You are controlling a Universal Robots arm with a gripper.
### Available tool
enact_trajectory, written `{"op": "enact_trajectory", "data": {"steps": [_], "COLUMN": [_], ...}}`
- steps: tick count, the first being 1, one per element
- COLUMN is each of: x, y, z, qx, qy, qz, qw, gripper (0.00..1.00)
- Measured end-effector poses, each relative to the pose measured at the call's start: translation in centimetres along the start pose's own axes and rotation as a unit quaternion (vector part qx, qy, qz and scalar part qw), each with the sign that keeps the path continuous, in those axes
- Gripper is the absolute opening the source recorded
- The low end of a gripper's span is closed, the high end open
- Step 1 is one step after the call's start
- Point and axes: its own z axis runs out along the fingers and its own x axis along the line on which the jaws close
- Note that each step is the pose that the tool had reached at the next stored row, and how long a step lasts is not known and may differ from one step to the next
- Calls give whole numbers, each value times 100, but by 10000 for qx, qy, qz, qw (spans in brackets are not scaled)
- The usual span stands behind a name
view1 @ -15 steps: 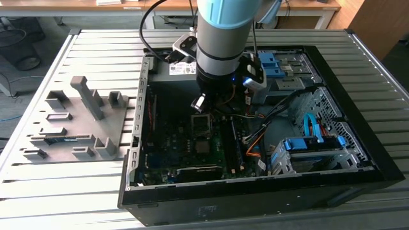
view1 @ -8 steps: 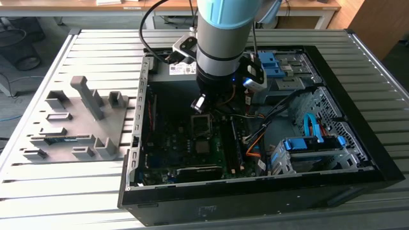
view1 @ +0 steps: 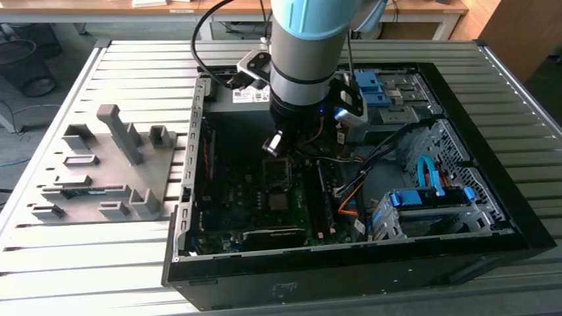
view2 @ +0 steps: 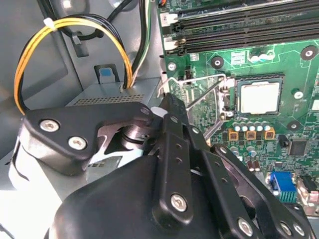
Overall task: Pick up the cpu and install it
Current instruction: 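Close the cpu cover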
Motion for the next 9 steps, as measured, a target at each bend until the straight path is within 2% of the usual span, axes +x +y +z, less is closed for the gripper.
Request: {"op": "enact_trajectory", "data": {"steps": [1,3,4,6,9], "x": [1,3,3,3,2], "y": [-1,-1,-1,-1,-1], "z": [-1,0,0,-1,-1], "qx": [17,83,131,249,419], "qy": [21,102,160,305,513], "qz": [-1,-2,-3,-5,-12], "qw": [10000,9999,9998,9992,9978], "gripper": [10,10,10,10,10]}}
